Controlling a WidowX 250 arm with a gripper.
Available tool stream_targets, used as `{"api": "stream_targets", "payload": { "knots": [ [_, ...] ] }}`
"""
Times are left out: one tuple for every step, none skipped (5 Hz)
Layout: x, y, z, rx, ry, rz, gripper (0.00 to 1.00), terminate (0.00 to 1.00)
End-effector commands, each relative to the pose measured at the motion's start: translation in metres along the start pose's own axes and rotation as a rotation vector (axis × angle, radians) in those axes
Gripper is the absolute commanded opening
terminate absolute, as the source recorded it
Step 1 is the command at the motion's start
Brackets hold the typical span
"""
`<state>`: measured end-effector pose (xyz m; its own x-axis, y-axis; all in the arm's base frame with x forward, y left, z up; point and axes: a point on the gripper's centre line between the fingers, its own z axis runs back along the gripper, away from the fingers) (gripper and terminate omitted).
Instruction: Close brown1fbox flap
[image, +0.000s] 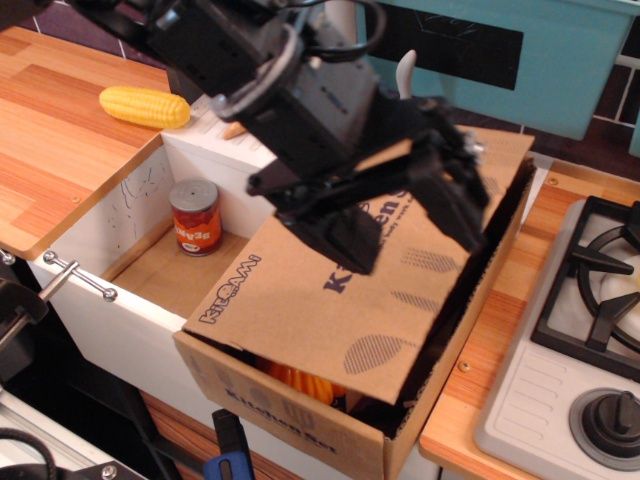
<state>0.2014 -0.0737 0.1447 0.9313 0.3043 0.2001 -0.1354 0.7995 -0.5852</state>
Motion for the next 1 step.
{"api": "stream_targets", "payload": {
  "knots": [
    [0.013, -0.0025, 0.0095, 0.106, 0.018, -0.065, 1.0, 1.0]
  ]
}}
